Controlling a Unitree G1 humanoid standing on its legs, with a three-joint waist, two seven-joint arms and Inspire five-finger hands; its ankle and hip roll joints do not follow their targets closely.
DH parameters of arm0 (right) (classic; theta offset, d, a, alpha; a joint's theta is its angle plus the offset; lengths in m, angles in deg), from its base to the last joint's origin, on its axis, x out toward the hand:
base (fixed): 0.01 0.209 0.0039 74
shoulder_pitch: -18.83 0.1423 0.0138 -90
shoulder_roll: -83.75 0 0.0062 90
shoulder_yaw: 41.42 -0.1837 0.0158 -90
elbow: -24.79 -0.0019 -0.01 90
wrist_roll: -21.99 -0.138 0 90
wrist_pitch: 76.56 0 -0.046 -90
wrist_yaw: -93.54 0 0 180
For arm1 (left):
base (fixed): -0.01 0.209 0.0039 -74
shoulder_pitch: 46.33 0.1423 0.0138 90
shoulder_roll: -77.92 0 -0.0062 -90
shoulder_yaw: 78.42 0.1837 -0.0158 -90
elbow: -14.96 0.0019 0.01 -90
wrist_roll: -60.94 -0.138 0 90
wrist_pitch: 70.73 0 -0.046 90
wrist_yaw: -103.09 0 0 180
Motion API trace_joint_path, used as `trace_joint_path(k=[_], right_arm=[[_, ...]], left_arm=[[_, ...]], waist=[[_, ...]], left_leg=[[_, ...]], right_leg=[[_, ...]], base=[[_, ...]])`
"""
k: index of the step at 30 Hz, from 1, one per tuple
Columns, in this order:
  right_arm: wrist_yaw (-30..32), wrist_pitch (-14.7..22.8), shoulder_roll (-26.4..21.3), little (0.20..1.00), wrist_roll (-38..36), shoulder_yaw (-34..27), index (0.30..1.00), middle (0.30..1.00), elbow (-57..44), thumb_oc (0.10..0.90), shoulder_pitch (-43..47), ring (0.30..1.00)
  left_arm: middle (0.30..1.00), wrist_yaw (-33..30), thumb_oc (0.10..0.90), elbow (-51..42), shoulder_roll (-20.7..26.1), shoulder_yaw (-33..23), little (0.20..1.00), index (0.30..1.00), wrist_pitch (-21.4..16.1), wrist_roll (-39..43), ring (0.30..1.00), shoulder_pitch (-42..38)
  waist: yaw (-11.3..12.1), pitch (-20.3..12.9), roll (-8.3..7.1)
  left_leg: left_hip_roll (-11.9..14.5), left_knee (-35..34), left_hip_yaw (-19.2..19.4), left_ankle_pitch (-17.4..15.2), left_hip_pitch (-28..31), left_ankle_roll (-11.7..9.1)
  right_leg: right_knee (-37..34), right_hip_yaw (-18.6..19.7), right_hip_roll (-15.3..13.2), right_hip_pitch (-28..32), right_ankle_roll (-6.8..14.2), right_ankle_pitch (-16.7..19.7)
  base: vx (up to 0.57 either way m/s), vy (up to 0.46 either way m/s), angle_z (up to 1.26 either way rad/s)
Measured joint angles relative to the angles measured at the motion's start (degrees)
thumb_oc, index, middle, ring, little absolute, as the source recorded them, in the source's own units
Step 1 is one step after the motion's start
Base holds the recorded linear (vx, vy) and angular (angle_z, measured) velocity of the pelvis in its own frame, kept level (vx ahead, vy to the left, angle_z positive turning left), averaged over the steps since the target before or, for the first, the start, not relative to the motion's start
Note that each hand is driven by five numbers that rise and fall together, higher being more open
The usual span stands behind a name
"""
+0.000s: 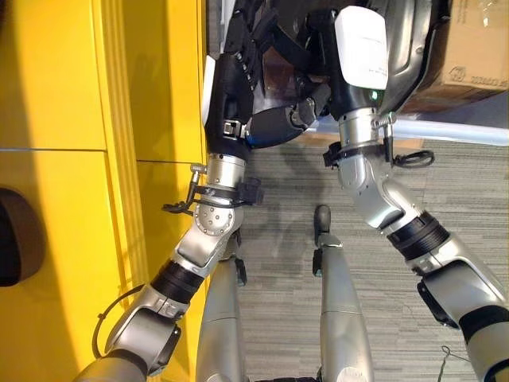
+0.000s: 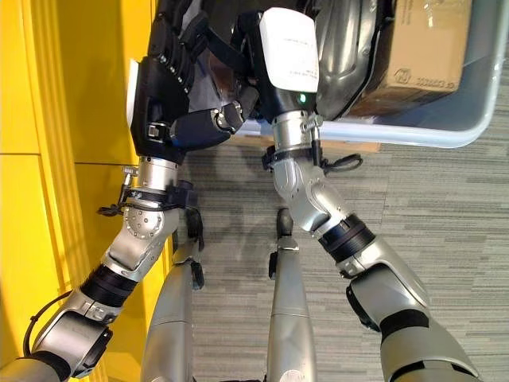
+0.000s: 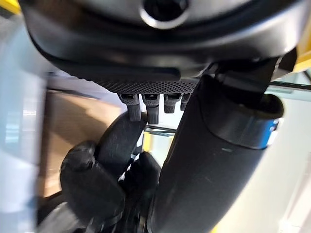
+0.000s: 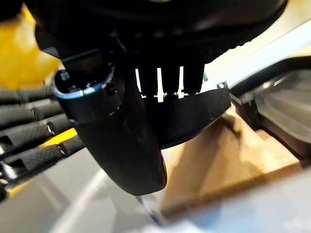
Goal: Move parts from the plastic box to the shelf.
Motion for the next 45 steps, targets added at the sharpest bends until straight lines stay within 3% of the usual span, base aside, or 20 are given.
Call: trace_joint_path(k=[9,18,24,29,33,35,37,39,40,41,42,43,45], right_arm=[[0.0,3.08,0.02,0.3,0.04,-2.2,0.3,0.3,-3.52,0.4,-4.95,0.3],[-3.01,3.01,0.0,0.3,-0.06,-2.54,0.3,0.3,-5.52,0.4,-5.99,0.3],[-2.26,3.01,0.2,0.3,-5.92,-3.56,0.3,0.3,-9.71,0.4,-8.56,0.3],[1.0,6.49,0.36,0.3,-7.72,-7.18,0.3,0.3,-15.35,0.4,-11.03,0.3],[0.94,6.29,-0.94,0.3,-7.72,-8.46,0.3,0.3,-16.01,0.4,-11.2,0.3],[0.96,5.59,-3.69,0.3,-7.74,-8.36,0.3,0.3,-16.02,0.4,-11.52,0.3],[1.15,5.56,-7.87,0.3,-7.97,-8.46,0.3,0.3,-16.27,0.4,-14.1,0.3],[1.23,5.65,-9.32,0.3,-9.05,-9.85,0.3,0.3,-16.72,0.4,-15.66,0.3],[1.57,5.71,-9.73,0.3,-9.04,-11.37,0.3,0.3,-16.94,0.4,-16.43,0.3],[1.97,5.71,-9.97,0.3,-9.04,-12.12,0.3,0.3,-16.95,0.4,-16.81,0.3],[2.53,5.64,-10.24,0.3,-9.04,-13.83,0.3,0.3,-16.94,0.4,-17.31,0.3],[3.11,5.09,-10.85,0.3,-9.04,-16.2,0.3,0.3,-16.89,0.4,-17.33,0.3],[3.47,4.91,-11.27,0.3,-9.03,-18.31,0.3,0.3,-16.9,0.4,-17.32,0.3]], left_arm=[[1.0,0.0,0.9,-1.35,-1.3,-2.82,1.0,1.0,0.7,0.57,1.0,1.38],[1.0,0.01,0.9,-1.45,-2.3,-4.06,1.0,1.0,3.27,2.68,1.0,1.19],[1.0,0.47,0.9,-4.31,-2.39,-4.55,1.0,1.0,5.86,4.15,1.0,1.29],[1.0,3.56,0.9,-7.22,-3.52,-4.98,1.0,1.0,11.97,7.04,1.0,1.69],[1.0,5.44,0.9,-7.08,-5.79,-3.96,1.0,1.0,15.18,8.82,1.0,2.14],[1.0,9.29,0.9,-7.78,-5.44,-2.24,1.0,1.0,15.28,9.04,1.0,4.71],[1.0,18.25,0.9,-9.56,0.23,0.26,1.0,1.0,13.13,12.06,1.0,14.9],[1.0,23.96,0.9,-9.52,5.3,0.31,1.0,1.0,12.0,15.58,1.0,26.08],[1.0,27.84,0.9,-8.85,7.21,-0.27,1.0,1.0,11.37,17.17,1.0,31.43],[1.0,29.38,0.9,-8.57,7.63,-0.35,1.0,1.0,11.31,17.92,1.0,33.38],[1.0,32.24,0.9,-8.11,9.51,-0.52,1.0,1.0,11.28,18.64,1.0,36.39],[1.0,36.24,0.9,-8.0,11.37,-0.39,1.0,1.0,11.17,18.64,1.0,38.02],[1.0,40.57,0.9,-7.76,11.01,0.28,1.0,1.0,9.67,18.61,1.0,37.28]], waist=[[-3.45,0.13,-0.1],[-3.78,0.49,-0.11],[-4.51,0.48,-0.07],[-5.57,0.39,0.36],[-6.39,0.4,1.03],[-5.79,0.38,2.97],[-4.41,0.25,4.57],[-2.54,0.16,5.94],[-1.41,0.2,6.66],[-1.44,0.1,6.8],[-0.46,0.07,7.04],[0.2,-0.04,7.27],[0.15,-0.24,7.47]], left_leg=[[0.56,-4.34,3.0,-0.08,10.42,0.33],[1.15,-6.42,4.36,-0.27,18.88,0.09],[1.94,-7.17,4.56,-1.22,25.03,0.44],[2.98,-9.63,6.6,-1.03,29.23,0.79],[3.12,-9.42,6.16,-0.71,30.97,0.24],[3.78,-9.43,4.82,-0.23,31.16,-0.43],[4.61,-10.31,3.8,0.16,33.44,-0.46],[4.97,-12.54,3.27,0.26,35.44,1.66],[5.04,-14.49,3.45,0.12,36.03,4.67],[5.46,-14.95,4.57,-1.0,36.52,5.74],[6.46,-16.33,7.97,-3.79,36.96,8.07],[8.27,-15.66,11.43,-5.78,36.39,7.07],[10.39,-11.48,13.31,-5.31,36.5,4.74]], right_leg=[[-6.43,1.56,0.23,9.86,1.02,2.09],[-8.94,1.98,0.69,17.98,0.96,2.11],[-10.58,2.14,1.31,24.35,0.81,2.07],[-10.7,2.6,2.05,27.01,0.06,1.57],[-8.82,2.0,2.17,28.33,-0.26,0.17],[-7.56,0.12,2.44,28.93,-1.05,-0.95],[-5.65,-1.8,2.39,30.53,-2.26,-2.71],[-3.41,-3.14,2.58,31.31,-3.41,-4.54],[-2.08,-3.98,2.76,31.36,-4.17,-5.54],[-2.2,-4.0,2.23,31.35,-4.78,-5.93],[-1.85,-5.95,1.33,31.64,-5.55,-5.88],[-1.88,-10.24,-0.69,32.05,-7.2,-6.69],[-2.34,-14.21,-2.49,33.14,-8.13,-6.97]], base=[[0.06,0.045,-0.13],[0.05,0.008,-0.06],[0.07,-0.016,-0.04],[0.07,-0.075,-0.08],[0.02,-0.205,0.07],[0.06,-0.188,0.3],[0.05,-0.069,0.33],[0.04,-0.069,0.3],[0.0,-0.076,0.32],[-0.02,-0.095,0.62],[-0.03,-0.085,1.12],[-0.09,-0.165,1.44],[-0.15,-0.177,1.5]])
